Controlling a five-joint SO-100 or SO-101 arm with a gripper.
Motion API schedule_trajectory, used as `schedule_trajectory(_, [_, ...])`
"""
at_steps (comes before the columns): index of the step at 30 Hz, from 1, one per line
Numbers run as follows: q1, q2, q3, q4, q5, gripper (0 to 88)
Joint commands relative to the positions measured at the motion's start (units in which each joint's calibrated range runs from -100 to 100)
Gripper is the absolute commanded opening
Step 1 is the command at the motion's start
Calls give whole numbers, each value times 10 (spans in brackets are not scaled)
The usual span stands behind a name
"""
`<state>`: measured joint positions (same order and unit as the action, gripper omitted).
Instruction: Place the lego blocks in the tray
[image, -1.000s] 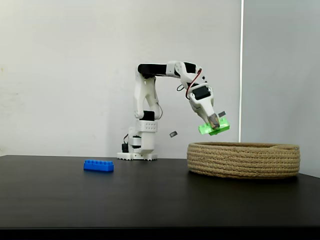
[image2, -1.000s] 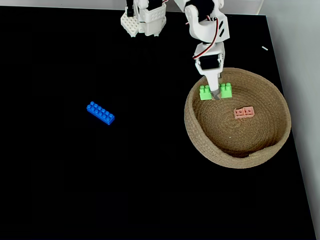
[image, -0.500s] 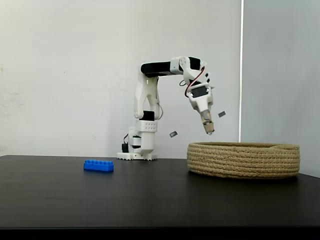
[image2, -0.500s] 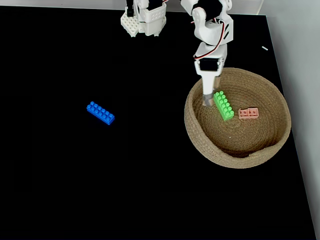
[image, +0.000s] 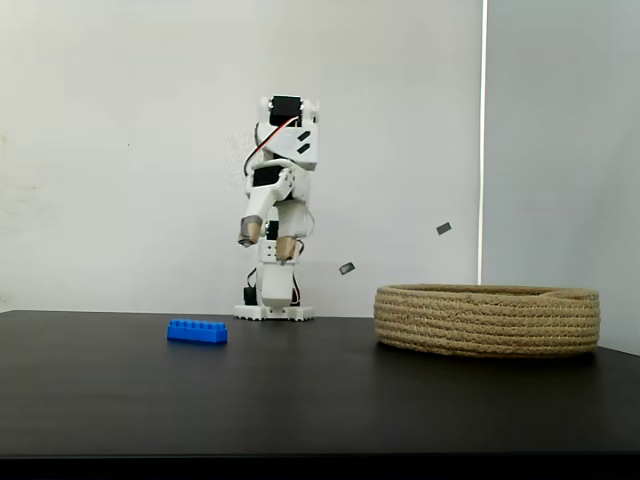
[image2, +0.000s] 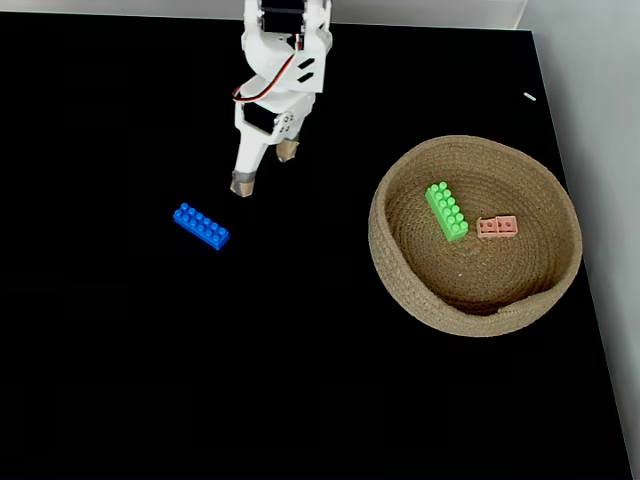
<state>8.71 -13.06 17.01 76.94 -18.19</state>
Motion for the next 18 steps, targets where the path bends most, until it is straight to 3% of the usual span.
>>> schedule_trajectory(1, [59, -19, 42, -45, 32, 338])
schedule_trajectory(9, [126, 60, 31, -116, 60, 358])
schedule_trajectory(18, [131, 189, -69, -126, 67, 352])
